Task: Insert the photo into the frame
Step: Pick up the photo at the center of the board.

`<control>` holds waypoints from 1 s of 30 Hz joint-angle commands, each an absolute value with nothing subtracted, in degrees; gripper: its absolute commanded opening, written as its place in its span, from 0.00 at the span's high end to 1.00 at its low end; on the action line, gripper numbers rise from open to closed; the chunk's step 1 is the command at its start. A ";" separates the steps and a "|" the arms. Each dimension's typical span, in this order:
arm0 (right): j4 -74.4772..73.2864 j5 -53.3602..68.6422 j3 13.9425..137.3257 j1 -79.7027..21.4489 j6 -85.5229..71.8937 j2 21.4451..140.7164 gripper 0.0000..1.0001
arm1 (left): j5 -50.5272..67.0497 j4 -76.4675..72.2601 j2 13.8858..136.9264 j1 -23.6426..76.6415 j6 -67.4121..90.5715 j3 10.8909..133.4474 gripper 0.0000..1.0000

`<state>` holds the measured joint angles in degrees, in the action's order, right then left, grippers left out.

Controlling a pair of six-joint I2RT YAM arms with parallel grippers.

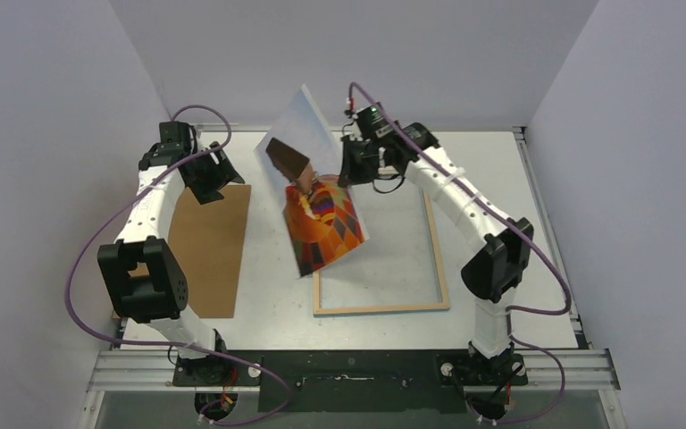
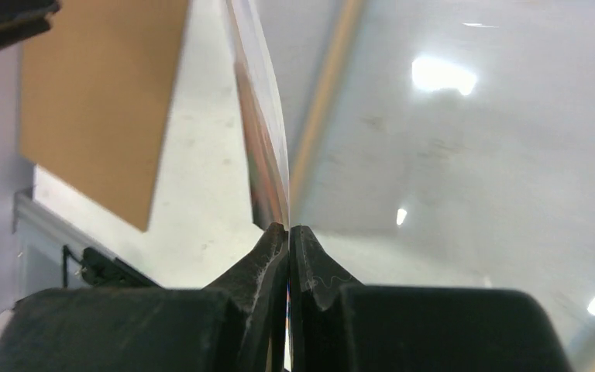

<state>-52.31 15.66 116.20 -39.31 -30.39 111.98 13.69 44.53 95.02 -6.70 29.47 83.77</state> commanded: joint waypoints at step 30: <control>-83.39 11.05 131.85 -30.35 -0.73 99.82 1.00 | 27.17 36.60 107.92 8.78 24.03 98.00 0.33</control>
<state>-89.19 6.61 131.55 -30.92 -9.50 103.72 26.44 39.27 110.37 9.58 28.97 89.23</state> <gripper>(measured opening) 0.026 0.671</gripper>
